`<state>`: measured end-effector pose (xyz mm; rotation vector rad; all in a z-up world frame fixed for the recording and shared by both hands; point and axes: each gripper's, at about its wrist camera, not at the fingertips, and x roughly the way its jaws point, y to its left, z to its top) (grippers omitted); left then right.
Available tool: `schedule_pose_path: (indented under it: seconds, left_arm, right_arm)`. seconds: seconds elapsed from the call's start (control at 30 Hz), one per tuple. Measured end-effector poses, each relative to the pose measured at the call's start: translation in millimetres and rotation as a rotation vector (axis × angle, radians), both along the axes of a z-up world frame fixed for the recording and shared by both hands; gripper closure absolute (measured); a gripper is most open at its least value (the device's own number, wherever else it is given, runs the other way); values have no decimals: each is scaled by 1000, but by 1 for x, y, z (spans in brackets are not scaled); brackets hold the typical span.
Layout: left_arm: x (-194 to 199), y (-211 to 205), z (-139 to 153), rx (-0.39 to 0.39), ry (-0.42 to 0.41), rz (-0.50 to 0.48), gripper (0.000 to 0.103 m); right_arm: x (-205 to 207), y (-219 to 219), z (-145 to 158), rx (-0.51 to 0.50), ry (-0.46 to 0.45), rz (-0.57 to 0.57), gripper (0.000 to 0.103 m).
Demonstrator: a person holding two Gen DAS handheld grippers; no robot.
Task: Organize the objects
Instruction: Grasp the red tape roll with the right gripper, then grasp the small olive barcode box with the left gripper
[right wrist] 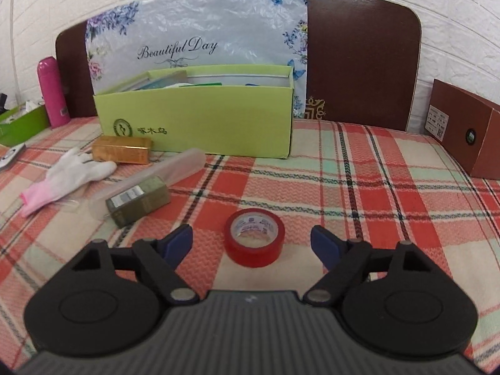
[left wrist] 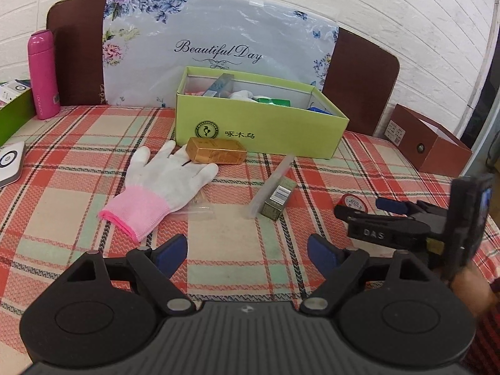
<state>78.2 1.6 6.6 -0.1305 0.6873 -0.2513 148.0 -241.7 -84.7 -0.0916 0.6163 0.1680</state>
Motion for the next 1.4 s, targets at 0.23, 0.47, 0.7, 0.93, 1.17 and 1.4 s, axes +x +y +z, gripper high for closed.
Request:
schedule_pose_path:
  seconds: [0.23,0.47,0.7,0.93,1.17,1.4]
  left_arm:
    - [22,-27,-16,-55,51,-98,34]
    - [70,-61,-45,-49,79,-91,37]
    - [105,-67,-48,-9,50,-47,38]
    - [128,-80,-48,45,36,-76,39]
    - [120,-87,-49,67,43,-147,89]
    - [119,-91,-35,77,-37,-141,69]
  right_arm:
    - [-5,-9,-2,59,56,8,57]
    - [-52,-19,1,98,54,20,57]
    - [-79,-39,-1,166,69,-41,57]
    - [-86,-38,0,162,72,-45,57]
    - [-96,-33,1,155,85,-33,57]
    - [-98,-32,2,165,94,-40,57]
